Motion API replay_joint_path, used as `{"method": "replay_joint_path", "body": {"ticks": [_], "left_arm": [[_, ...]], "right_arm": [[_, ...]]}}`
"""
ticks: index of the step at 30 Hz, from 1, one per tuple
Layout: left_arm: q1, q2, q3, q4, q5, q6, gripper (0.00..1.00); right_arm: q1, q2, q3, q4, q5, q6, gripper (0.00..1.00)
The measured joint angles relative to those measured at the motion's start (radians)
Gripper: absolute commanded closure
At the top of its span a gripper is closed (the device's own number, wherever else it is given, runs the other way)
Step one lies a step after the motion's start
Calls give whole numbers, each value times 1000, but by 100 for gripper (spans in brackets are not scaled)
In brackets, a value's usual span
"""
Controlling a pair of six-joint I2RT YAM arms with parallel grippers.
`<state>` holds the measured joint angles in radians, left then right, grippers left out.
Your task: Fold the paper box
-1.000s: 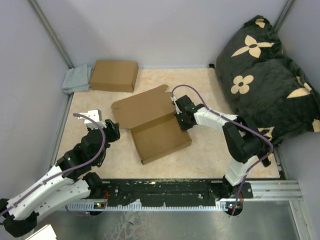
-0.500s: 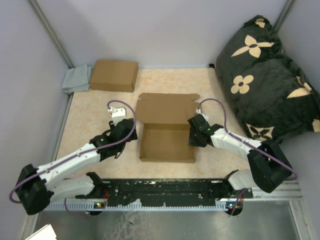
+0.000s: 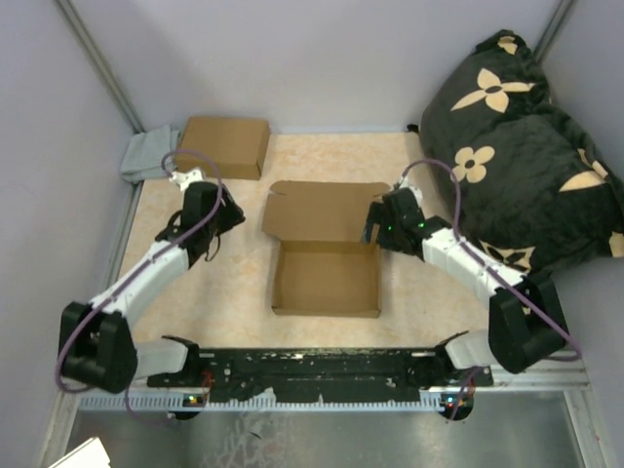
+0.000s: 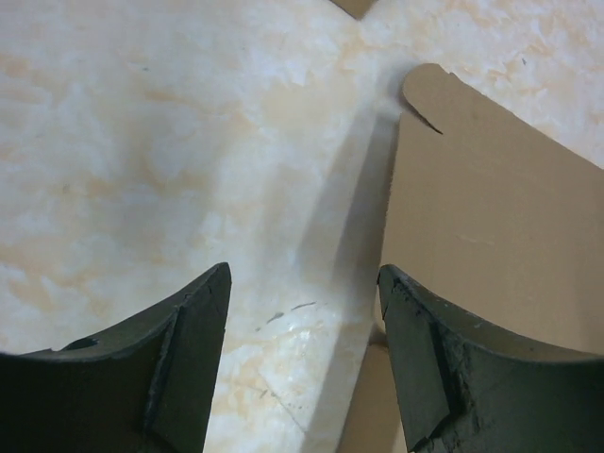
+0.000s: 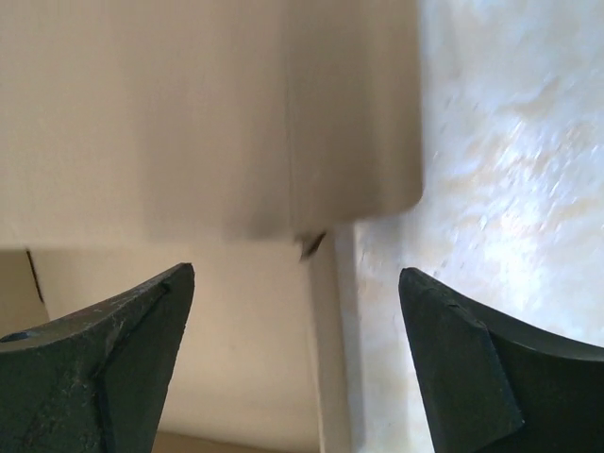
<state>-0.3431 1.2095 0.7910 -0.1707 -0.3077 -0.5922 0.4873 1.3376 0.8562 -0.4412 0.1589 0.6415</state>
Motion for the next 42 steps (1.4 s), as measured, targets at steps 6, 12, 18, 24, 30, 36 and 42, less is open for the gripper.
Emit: {"method": "replay_joint_path", "body": {"ticks": [6,12,18,24,30,36,42], "left_arm": [[80,248,172,13,226,23,34],[93,393,235,0,372,39,35],[111,412,235,7,440,39,36],[115,452,235,40,499,30,39],[115,470,234,60,551,20,45],[115,470,234,69,574,17,64],[115,467,234,74,580,25,73]], "right_arm": [[-154,145,127,22,-64,-56,10],[-171,259,183,27,-91,-82,10],[-230,279,177,60,-158,-81,11],[-278,280,125,142,-267,-82,13],[-278,295,117,181,-336,-85,21],[-279,297,106,217,-386,-93,53],[-279,297,108,216,-404,-105,64]]}}
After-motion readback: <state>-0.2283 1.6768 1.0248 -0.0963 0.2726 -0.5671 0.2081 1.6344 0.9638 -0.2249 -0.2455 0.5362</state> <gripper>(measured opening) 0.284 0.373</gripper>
